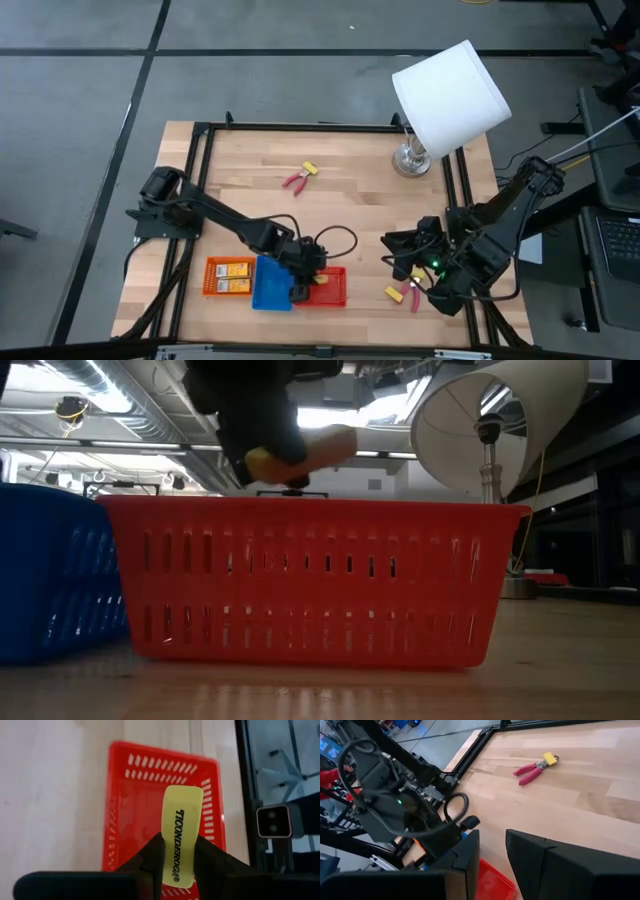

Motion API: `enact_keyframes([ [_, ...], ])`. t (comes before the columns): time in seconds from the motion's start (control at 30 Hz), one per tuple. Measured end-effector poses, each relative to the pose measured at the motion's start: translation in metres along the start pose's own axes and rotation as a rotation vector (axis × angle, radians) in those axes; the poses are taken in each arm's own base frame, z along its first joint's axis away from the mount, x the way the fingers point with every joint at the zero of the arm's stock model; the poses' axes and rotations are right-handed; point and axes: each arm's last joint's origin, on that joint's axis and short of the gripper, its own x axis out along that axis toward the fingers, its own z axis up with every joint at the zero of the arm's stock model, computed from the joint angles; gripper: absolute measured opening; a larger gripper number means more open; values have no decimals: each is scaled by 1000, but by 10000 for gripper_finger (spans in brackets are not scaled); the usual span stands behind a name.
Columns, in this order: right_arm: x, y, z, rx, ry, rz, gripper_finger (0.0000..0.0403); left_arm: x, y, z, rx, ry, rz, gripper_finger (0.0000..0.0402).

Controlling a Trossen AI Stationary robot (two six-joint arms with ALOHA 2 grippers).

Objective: Pick & Place School Supplies
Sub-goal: Put the eraser into the red bin

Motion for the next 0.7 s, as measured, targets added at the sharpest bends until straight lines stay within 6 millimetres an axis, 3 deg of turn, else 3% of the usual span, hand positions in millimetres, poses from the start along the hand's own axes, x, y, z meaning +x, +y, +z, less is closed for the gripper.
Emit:
enact_keyframes([
  [0.2, -2, 0, -3, 14, 6, 6, 98, 10, 2, -4, 4, 39, -16, 81],
  [0.5, -2, 1, -3, 14, 5, 8, 98, 11, 7, -4, -12, 42, 30, 147],
  [0.7, -2, 1, -3, 15, 2, 9, 98, 8, 8, -2, -14, 33, 36, 163],
])
